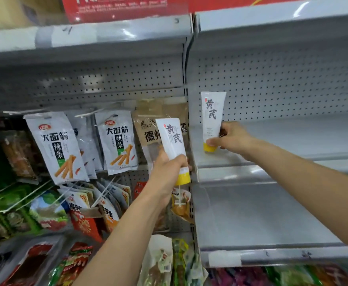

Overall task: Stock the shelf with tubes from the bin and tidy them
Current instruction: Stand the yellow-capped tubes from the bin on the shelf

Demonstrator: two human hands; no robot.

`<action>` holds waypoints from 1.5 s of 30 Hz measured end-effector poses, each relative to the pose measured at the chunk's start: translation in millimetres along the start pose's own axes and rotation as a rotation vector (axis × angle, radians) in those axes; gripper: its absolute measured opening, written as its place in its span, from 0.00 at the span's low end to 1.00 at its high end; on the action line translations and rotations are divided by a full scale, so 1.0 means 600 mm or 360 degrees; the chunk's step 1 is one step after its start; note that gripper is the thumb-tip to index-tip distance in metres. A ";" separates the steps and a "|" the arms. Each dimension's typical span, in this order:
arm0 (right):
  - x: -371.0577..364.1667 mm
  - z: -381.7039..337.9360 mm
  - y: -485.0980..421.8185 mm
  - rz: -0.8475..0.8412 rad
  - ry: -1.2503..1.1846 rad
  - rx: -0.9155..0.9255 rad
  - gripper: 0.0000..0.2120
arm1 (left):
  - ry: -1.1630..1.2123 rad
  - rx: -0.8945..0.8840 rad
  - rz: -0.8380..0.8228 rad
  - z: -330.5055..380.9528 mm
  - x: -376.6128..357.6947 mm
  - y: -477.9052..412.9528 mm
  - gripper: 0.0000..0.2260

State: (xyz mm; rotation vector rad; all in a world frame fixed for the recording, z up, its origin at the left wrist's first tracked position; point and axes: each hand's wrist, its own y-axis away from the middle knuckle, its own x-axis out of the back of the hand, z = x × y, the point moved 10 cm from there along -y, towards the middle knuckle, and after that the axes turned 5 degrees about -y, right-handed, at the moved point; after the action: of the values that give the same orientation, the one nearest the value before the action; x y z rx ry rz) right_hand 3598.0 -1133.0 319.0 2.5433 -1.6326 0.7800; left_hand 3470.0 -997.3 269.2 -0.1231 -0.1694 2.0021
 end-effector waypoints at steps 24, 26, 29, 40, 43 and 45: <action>0.005 0.046 -0.084 -0.0018 0.0107 -0.0042 0.26 | 0.0004 -0.0074 0.0140 0.029 -0.029 -0.045 0.12; 0.034 0.019 -0.054 0.0195 0.0076 0.0063 0.22 | 0.0068 -0.0099 0.0126 0.035 -0.032 -0.047 0.09; 0.022 -0.020 -0.002 -0.0079 -0.0160 0.0226 0.12 | 0.0194 -0.0141 0.0024 0.050 -0.053 -0.047 0.08; 0.002 -0.019 0.039 -0.0402 -0.0300 0.0244 0.15 | -0.0102 -0.0268 -0.0131 0.072 -0.106 -0.049 0.15; 0.014 0.001 0.030 -0.0250 -0.0252 0.0236 0.21 | -0.0617 -0.0413 0.0108 0.075 -0.072 -0.040 0.17; 0.015 0.013 0.024 -0.0178 -0.0152 0.0223 0.25 | -0.0828 -0.0454 0.0249 0.068 -0.049 -0.032 0.16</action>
State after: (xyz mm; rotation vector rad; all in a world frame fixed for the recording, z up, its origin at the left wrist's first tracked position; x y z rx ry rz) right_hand 3591.7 -1149.5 312.5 2.7811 -1.4942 0.8015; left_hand 3492.9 -1018.4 312.8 0.2138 -0.7991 2.1195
